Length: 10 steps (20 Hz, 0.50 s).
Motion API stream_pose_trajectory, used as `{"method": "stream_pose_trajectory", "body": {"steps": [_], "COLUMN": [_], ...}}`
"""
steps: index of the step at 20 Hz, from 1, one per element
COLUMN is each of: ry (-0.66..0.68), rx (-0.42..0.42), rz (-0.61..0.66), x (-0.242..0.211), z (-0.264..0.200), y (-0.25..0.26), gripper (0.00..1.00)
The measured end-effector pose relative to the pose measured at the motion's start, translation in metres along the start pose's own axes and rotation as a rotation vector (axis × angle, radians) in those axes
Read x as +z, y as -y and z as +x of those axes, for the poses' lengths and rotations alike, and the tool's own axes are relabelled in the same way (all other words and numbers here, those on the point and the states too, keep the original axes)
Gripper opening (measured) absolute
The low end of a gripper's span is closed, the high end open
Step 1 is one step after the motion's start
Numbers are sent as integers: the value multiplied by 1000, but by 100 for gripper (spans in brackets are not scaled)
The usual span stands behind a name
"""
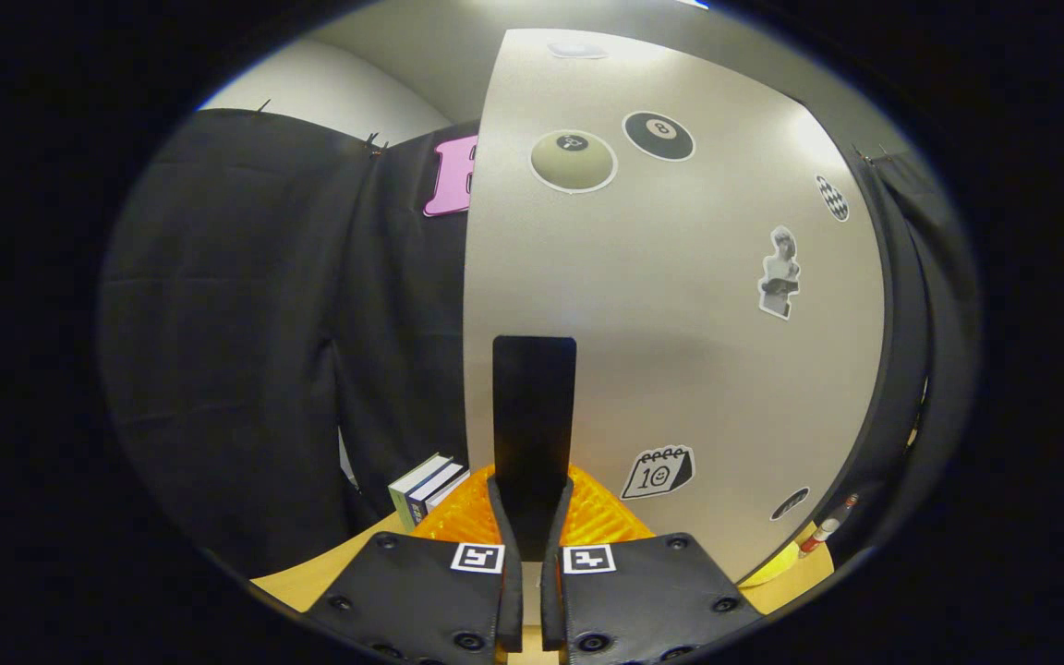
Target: Open the shoe cabinet door, grab the shoes and put them into the shoe cabinet, then close the shoe cabinet door.
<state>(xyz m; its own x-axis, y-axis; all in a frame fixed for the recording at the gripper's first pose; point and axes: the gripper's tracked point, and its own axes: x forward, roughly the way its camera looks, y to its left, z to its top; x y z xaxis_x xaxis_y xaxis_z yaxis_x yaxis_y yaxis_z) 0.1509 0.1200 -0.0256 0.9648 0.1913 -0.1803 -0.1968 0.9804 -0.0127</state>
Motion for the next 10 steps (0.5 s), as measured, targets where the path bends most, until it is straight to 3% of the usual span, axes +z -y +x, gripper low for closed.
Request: {"method": "stream_pose_trajectory", "body": {"steps": [10], "ry": [9], "rx": [-10], "rz": [2], "x": [-13], "z": [-87], "y": [26], "gripper": [9]}}
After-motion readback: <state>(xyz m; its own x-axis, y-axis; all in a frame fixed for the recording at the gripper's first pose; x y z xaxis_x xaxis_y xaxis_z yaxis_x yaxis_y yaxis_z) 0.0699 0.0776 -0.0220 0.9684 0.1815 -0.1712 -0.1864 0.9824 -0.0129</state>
